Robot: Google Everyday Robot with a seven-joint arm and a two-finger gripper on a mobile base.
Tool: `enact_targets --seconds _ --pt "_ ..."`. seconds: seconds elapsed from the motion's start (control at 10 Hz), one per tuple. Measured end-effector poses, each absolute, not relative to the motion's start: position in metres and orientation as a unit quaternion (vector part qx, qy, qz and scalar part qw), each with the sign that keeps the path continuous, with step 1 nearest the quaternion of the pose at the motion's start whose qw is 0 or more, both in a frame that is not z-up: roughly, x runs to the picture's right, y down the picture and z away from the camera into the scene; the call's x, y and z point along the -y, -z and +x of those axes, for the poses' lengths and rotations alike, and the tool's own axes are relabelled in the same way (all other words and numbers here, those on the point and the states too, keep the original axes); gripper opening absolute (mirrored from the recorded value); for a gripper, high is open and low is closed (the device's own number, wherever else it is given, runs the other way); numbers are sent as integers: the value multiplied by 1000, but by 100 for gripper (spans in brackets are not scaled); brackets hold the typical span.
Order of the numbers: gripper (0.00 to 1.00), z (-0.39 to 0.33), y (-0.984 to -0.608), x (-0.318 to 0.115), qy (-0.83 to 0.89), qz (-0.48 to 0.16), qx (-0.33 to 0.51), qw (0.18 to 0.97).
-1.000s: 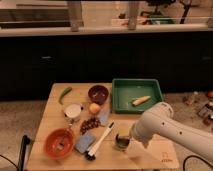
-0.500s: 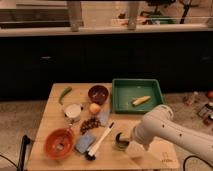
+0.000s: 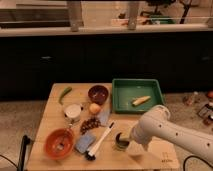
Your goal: Stack cups into tray
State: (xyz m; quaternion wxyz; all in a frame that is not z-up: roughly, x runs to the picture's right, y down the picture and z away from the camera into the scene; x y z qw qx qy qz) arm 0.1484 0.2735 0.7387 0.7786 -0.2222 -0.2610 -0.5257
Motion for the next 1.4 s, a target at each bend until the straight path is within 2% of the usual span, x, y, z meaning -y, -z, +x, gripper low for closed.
enact_targets --seconds 0.4,0.7,0.9,1.2,1.4 --pt "79 142 -752 -280 526 -236 269 772" --pt "53 141 -757 -285 520 -239 275 773" --pt "31 143 -758 -287 511 -241 275 778" --pt "4 149 -757 -285 499 -236 270 789" --pt "2 152 -755 -283 493 -232 265 795"
